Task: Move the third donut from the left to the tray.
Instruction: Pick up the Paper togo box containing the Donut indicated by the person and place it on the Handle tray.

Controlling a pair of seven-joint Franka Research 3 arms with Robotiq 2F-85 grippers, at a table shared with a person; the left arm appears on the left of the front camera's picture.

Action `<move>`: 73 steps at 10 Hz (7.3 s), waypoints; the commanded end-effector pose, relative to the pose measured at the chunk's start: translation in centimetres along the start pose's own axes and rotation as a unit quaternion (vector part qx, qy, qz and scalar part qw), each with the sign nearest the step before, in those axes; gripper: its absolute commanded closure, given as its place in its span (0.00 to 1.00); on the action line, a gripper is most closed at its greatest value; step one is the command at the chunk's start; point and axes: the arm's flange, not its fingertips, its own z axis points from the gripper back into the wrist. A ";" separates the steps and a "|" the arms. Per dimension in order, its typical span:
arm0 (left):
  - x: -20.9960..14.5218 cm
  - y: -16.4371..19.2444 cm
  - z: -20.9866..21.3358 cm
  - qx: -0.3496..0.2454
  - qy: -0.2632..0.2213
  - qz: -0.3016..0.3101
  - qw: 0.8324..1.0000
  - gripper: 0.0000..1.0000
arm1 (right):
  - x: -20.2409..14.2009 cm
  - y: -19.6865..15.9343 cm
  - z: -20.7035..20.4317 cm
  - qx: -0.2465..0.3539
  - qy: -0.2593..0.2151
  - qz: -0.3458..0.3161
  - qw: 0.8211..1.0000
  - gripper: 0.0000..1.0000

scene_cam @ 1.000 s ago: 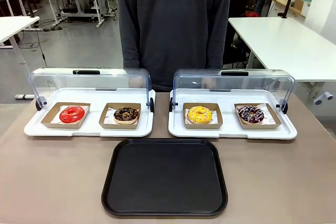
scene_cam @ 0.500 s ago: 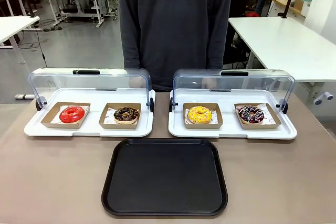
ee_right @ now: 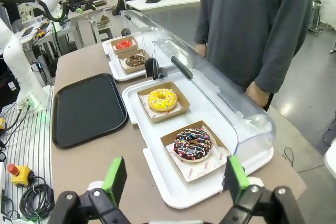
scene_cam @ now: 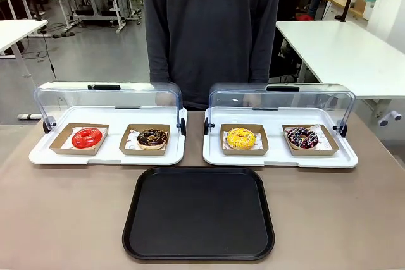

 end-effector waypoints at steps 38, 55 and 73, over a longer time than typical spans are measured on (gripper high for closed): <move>0.2 0.1 0.1 -0.005 -0.003 -0.004 1.000 0.00 | 0.0 0.1 0.1 0.003 -0.003 0.005 1.000 0.00; 0.2 0.1 0.1 -0.005 -0.003 -0.004 1.000 0.00 | 0.0 0.1 0.1 0.003 -0.003 0.005 1.000 0.00; 0.2 0.1 0.1 -0.005 -0.003 -0.004 1.000 0.00 | 0.0 0.1 0.1 0.003 -0.003 0.005 1.000 0.00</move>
